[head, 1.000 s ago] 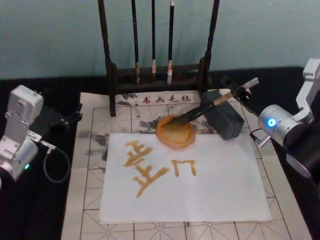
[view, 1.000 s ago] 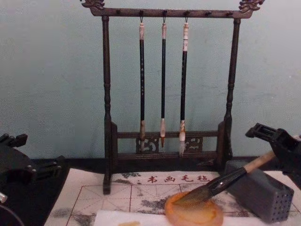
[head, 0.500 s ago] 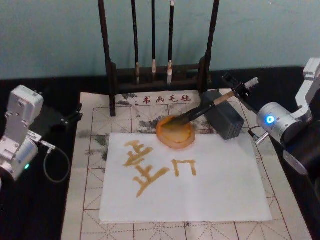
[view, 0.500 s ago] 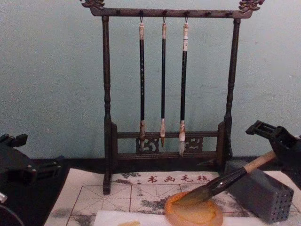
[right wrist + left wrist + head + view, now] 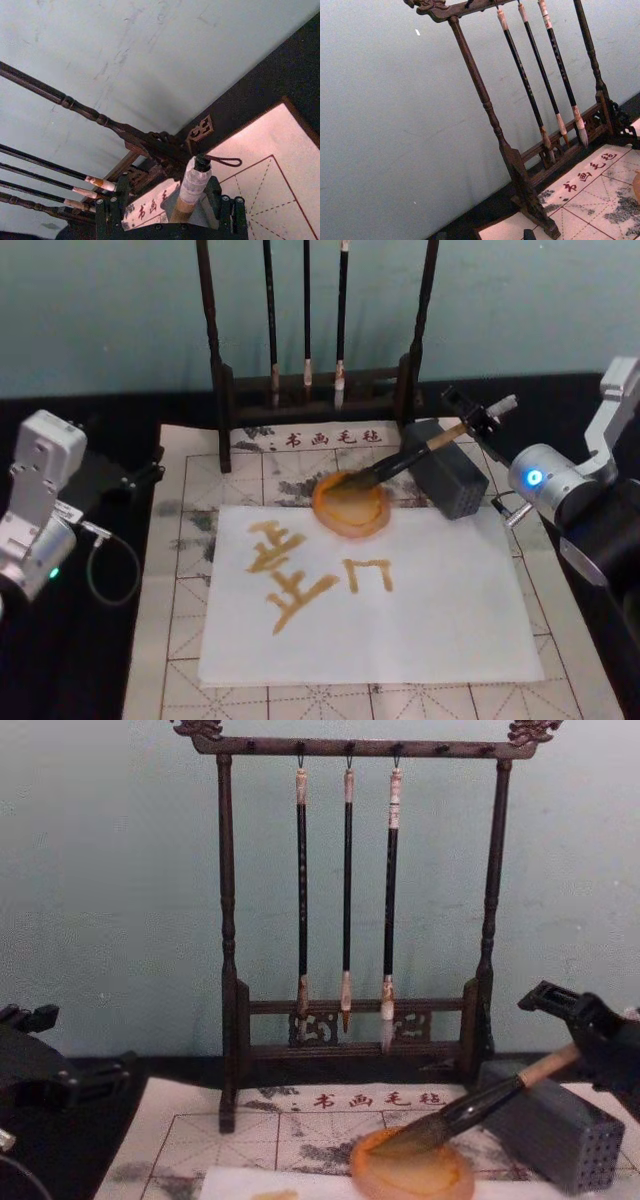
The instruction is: Pick up the brush from the inkstone, write on the paper, then place the brush back to its original position.
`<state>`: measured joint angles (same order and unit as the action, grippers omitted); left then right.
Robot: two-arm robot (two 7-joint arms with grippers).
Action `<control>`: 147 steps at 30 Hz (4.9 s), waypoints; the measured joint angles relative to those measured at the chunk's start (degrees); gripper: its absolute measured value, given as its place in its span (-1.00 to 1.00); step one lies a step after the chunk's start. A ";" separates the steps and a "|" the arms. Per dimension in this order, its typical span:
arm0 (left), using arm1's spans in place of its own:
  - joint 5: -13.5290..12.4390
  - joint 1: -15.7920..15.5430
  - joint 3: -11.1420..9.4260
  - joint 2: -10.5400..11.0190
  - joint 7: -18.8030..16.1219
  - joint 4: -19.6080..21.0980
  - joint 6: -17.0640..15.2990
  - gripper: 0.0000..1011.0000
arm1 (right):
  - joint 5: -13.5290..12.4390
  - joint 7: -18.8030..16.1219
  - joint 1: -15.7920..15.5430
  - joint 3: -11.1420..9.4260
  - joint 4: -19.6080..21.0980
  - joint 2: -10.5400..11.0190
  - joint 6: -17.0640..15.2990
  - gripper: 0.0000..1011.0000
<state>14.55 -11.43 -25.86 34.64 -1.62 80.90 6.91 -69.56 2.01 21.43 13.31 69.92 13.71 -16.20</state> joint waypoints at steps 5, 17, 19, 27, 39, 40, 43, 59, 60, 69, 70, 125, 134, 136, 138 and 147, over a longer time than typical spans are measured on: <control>0.00 0.00 0.00 0.00 0.00 0.00 0.00 0.98 | -0.51 0.00 0.22 0.65 -0.30 0.25 0.21 0.98; 0.00 0.00 0.00 0.00 0.00 0.00 0.00 0.98 | -0.87 0.09 0.46 1.84 -0.46 0.76 1.14 0.98; 0.00 0.00 0.00 0.00 0.00 0.00 0.00 0.98 | -0.86 0.09 0.46 1.80 -0.46 0.74 1.12 0.98; 0.00 0.00 0.00 0.00 0.00 0.00 0.00 0.98 | -0.86 0.09 0.46 1.71 -0.43 0.70 1.03 0.98; 0.00 0.00 0.00 0.00 0.00 0.00 0.00 0.98 | -0.85 0.05 0.42 1.63 -0.43 0.66 0.91 0.47; 0.00 0.00 0.00 0.00 0.00 0.00 0.00 0.98 | -0.85 0.05 0.42 1.62 -0.43 0.66 0.90 0.44; 0.00 0.00 0.00 0.00 0.00 0.00 0.00 0.98 | -0.84 0.04 0.42 1.60 -0.43 0.66 0.89 0.25; 0.00 0.00 0.00 0.00 0.00 0.00 0.00 0.98 | -0.84 0.03 0.42 1.59 -0.43 0.66 0.85 -0.71; 0.00 0.00 0.00 0.00 0.00 0.00 0.00 0.98 | -0.84 0.02 0.42 1.59 -0.43 0.66 0.85 -0.72; 0.00 0.00 0.00 0.00 0.00 0.00 0.00 0.98 | -0.84 0.03 0.42 1.59 -0.43 0.66 0.85 -0.87; 0.00 0.00 0.00 0.00 0.00 0.00 0.00 0.98 | -0.84 0.03 0.42 1.59 -0.43 0.66 0.85 -0.87; 0.00 0.00 0.00 0.00 0.00 0.00 0.00 0.98 | 6.38 -4.35 0.67 7.38 2.95 2.34 13.28 -0.97; 0.00 0.00 0.00 0.00 0.00 0.00 0.00 0.98 | 12.84 -5.91 0.00 8.17 2.66 2.36 18.42 -0.97; 0.00 0.00 0.00 0.00 0.00 0.00 0.00 0.98 | 13.38 -6.11 -0.12 8.10 2.65 2.34 18.82 -0.97; 0.00 0.00 0.00 0.00 0.00 0.00 0.00 0.98 | 14.19 -6.46 -0.36 7.97 2.65 2.36 19.42 -0.97; 0.00 0.00 0.00 0.00 0.00 0.00 0.00 0.98 | 16.94 -7.46 -1.27 7.27 2.86 2.52 21.08 -0.97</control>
<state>14.55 -11.43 -25.86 34.65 -1.62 80.90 6.91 -52.62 -5.45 20.16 20.57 72.78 16.23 4.89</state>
